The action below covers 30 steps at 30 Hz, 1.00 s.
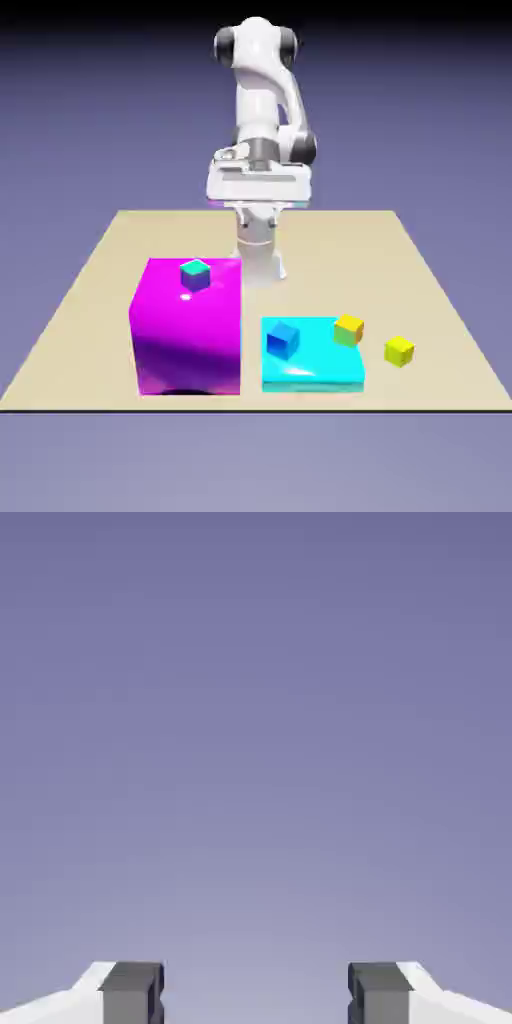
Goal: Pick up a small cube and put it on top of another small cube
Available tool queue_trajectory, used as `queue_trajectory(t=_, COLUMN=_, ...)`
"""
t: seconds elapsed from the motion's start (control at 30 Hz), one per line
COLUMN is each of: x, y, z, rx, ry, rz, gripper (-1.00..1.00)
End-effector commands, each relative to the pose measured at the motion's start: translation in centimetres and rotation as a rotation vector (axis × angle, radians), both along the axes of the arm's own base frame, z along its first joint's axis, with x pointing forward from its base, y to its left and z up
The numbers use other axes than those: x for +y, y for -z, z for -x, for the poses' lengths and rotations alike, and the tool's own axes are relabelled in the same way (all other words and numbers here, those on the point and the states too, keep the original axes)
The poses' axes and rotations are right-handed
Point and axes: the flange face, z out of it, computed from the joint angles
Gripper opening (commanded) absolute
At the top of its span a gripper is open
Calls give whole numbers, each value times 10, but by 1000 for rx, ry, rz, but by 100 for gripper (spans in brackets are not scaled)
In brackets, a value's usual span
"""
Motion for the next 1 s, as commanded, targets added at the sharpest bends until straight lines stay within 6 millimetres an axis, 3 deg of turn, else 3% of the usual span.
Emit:
queue_trajectory(t=0.0, x=14, y=7, z=-7, rx=34, ry=-70, rz=44, gripper=0)
queue_trajectory(t=0.2, x=106, y=60, z=-33, rx=214, ry=-502, rz=312, gripper=0)
queue_trajectory(t=0.37, x=184, y=112, z=-34, rx=338, ry=-874, rz=538, gripper=0)
queue_trajectory(t=0.57, x=273, y=182, z=-10, rx=459, ry=-1327, rz=815, gripper=0)
queue_trajectory(t=0.77, x=349, y=258, z=37, rx=558, ry=-1777, rz=1100, gripper=0)
queue_trajectory(t=0.83, x=354, y=265, z=42, rx=566, ry=-1814, rz=1124, gripper=0)
queue_trajectory(t=0.97, x=344, y=323, z=33, rx=566, ry=-1813, rz=1124, gripper=0)
